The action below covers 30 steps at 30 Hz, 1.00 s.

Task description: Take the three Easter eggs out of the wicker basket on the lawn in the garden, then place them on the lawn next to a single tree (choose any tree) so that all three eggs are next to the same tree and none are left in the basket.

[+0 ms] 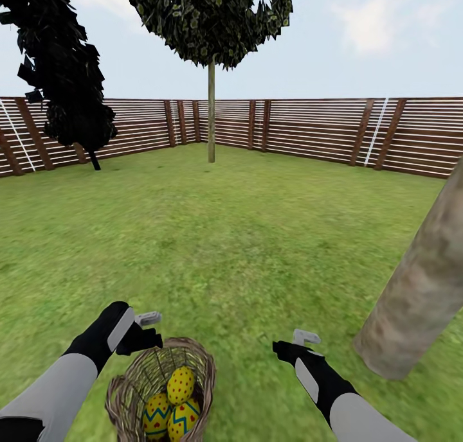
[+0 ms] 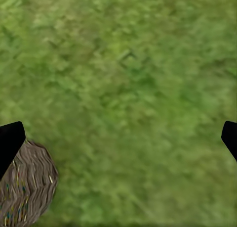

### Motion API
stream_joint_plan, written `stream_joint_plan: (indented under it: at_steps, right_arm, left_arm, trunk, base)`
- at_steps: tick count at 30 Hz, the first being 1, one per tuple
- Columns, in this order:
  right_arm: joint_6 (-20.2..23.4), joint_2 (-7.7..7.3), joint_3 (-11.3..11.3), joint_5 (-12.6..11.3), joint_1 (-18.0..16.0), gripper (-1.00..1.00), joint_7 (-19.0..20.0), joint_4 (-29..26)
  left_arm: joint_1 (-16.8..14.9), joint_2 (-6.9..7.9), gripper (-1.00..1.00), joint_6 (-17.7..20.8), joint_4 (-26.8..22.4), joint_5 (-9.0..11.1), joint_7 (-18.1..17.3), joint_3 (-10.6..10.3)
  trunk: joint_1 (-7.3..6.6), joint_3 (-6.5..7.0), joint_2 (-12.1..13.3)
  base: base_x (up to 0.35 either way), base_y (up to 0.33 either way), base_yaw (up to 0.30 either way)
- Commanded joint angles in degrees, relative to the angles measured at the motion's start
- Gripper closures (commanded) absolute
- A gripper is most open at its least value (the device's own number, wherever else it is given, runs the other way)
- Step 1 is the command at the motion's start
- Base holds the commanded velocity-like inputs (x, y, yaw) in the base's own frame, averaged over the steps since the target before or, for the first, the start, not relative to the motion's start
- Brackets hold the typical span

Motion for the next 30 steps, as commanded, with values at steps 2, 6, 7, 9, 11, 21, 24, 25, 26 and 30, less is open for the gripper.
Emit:
stream_joint_plan:
  at_steps: [2,6,7,9,11,21,24,25,26,30]
  right_arm:
    - [0.3,0.05,-0.3,-0.3,0.0,-1.00,-0.1,-0.1]
    - [0.3,0.05,-0.3,-0.3,0.0,-1.00,-0.1,-0.1]
    - [0.3,0.05,-0.3,-0.3,0.0,-1.00,-0.1,-0.1]
    - [0.3,0.04,-0.3,-0.3,0.0,-1.00,-0.1,-0.1]
    - [0.3,0.01,-0.3,-0.3,0.0,-1.00,-0.1,-0.1]
    - [0.3,-0.03,-0.4,-0.3,0.0,-1.00,-0.1,-0.2]
    - [0.3,-0.03,-0.4,-0.3,0.0,-1.00,-0.1,-0.2]
    - [0.3,-0.03,-0.4,-0.3,0.0,-1.00,-0.1,-0.2]
    - [0.3,-0.03,-0.4,-0.3,0.0,-1.00,-0.1,-0.2]
    - [0.2,-0.03,-0.3,-0.3,0.0,-1.00,0.0,-0.5]
  left_arm:
    - [0.0,0.08,-1.00,0.1,-0.1,0.6,0.5,-0.4]
    - [0.0,0.08,-1.00,0.1,-0.1,0.6,0.2,-0.4]
    - [0.0,0.08,-1.00,0.0,-0.1,0.6,0.1,-0.4]
    - [0.0,0.08,-1.00,-0.5,-0.1,0.6,-0.5,-0.7]
    - [0.0,0.08,-1.00,-0.8,0.0,0.6,-1.0,-1.3]
    - [0.0,0.15,-1.00,-1.9,0.4,0.5,-2.9,-4.9]
    - [0.0,0.16,-1.00,-2.8,0.4,0.5,-2.9,-5.1]
    - [0.0,0.16,-1.00,-3.1,0.4,0.4,-3.0,-5.1]
    - [0.0,0.16,-1.00,-3.5,0.4,0.4,-3.0,-5.2]
    - [0.0,0.28,-1.00,-4.0,0.4,0.4,-3.2,-5.5]
  trunk:
    - [0.44,-0.42,-0.8]
    - [1.32,-1.14,-2.5]
    - [1.54,-1.32,-2.9]
    - [1.98,-1.68,-3.7]
    - [2.42,-2.04,-4.5]
    - [4.62,-3.83,-8.5]
    - [5.27,-4.37,-9.7]
    - [5.49,-4.55,-10.1]
    - [5.71,-4.73,-10.5]
    - [6.59,-5.45,-12.1]
  base:
    - [0.000,0.000,0.000]
    - [0.000,0.000,0.000]
    - [0.000,0.000,0.000]
    - [0.000,0.000,0.000]
    - [0.000,0.000,0.000]
    - [0.000,0.000,0.000]
    - [0.000,0.000,0.000]
    - [0.000,0.000,0.000]
    - [0.000,0.000,0.000]
    - [0.000,0.000,0.000]
